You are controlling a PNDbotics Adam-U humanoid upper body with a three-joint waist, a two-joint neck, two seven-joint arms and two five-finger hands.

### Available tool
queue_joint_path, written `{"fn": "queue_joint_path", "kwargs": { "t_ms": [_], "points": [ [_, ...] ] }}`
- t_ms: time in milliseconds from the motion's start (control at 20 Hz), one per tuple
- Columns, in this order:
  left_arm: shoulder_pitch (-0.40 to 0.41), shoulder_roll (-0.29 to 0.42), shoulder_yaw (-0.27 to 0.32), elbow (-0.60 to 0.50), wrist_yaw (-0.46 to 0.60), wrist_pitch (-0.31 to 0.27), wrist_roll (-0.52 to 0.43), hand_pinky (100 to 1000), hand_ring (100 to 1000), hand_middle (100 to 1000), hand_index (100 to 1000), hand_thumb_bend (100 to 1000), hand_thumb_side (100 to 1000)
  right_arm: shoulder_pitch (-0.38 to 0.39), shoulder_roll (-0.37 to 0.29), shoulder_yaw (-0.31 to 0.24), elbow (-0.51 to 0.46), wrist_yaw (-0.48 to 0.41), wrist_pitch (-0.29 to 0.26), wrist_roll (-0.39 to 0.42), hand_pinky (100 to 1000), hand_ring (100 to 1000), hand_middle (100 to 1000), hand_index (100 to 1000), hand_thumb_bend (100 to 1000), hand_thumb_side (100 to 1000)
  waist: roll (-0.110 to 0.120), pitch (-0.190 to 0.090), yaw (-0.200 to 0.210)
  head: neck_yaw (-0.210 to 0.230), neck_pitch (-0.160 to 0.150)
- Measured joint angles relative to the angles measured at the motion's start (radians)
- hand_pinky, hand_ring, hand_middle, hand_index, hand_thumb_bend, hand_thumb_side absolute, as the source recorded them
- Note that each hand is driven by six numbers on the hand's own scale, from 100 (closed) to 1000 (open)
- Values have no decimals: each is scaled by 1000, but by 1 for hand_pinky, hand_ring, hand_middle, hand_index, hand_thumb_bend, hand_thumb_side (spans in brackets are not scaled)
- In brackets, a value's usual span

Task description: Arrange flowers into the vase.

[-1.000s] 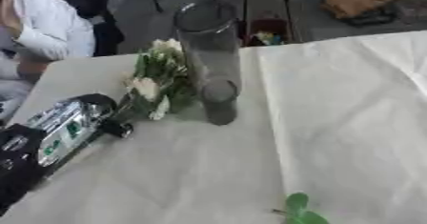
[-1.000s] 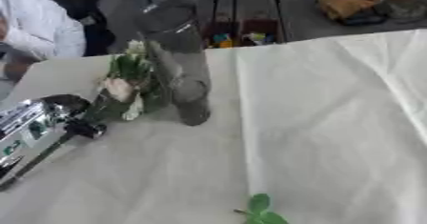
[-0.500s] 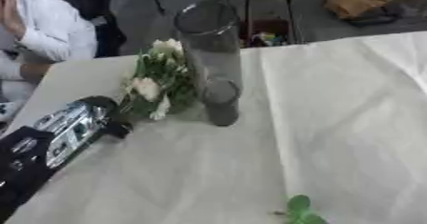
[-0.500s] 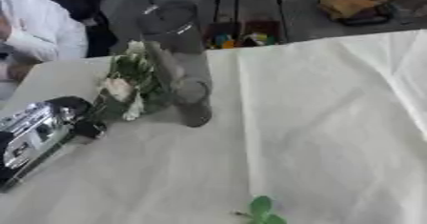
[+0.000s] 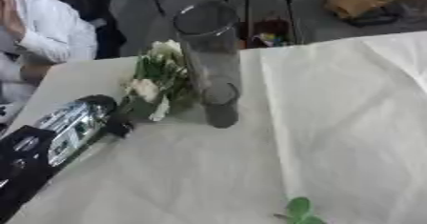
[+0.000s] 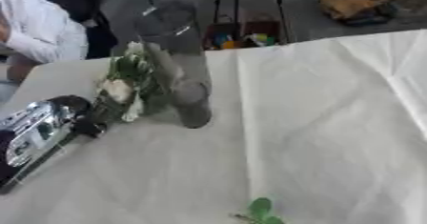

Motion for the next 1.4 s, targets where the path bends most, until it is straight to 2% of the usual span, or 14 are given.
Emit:
{"fn": "queue_joint_path", "kwargs": {
  "t_ms": [50,100,200,600,750,800,1000,1200,1250,1400],
  "points": [
    [0,-2,0,2,-4,1,5,516,608,654,745,132,516,0,0,1,0,0,0,1,666,742,502,768,100,992,0,0,0,0,0],
    [0,-4,0,3,-9,2,10,443,543,597,713,129,498,0,0,2,0,0,0,2,666,741,501,765,100,991,0,0,-1,0,0],
    [-2,-6,0,4,-23,5,20,370,479,537,678,117,460,0,0,3,0,0,0,4,667,741,500,765,100,991,0,0,-3,1,0],
    [-8,-17,0,15,-101,5,55,250,370,459,628,106,415,0,2,3,0,-2,0,9,669,741,495,764,100,991,3,4,-9,5,-4],
    [-10,-25,1,16,-131,-3,63,239,361,452,620,102,415,0,2,3,0,-3,2,11,669,741,495,764,100,991,3,4,-9,5,-4],
    [-10,-25,1,17,-138,-4,65,199,326,415,591,101,407,0,2,3,0,-3,2,12,670,740,494,763,100,991,3,4,-9,5,-4],
    [-15,-33,6,23,-150,-6,73,175,304,390,568,100,384,0,2,3,0,-4,2,13,671,741,493,764,100,990,5,6,-12,6,-4],
    [-18,-38,9,32,-144,3,91,100,236,310,488,100,376,0,2,3,0,-4,2,14,671,738,492,764,100,992,6,7,-13,7,-8],
    [-18,-40,11,34,-140,6,96,100,197,256,423,100,385,0,2,3,0,-4,3,14,672,738,491,764,100,991,6,7,-14,7,-9],
    [-18,-42,13,40,-108,16,105,100,130,163,313,100,397,0,2,3,0,-4,3,14,672,735,492,765,100,990,6,7,-13,9,-9]
  ]
}}
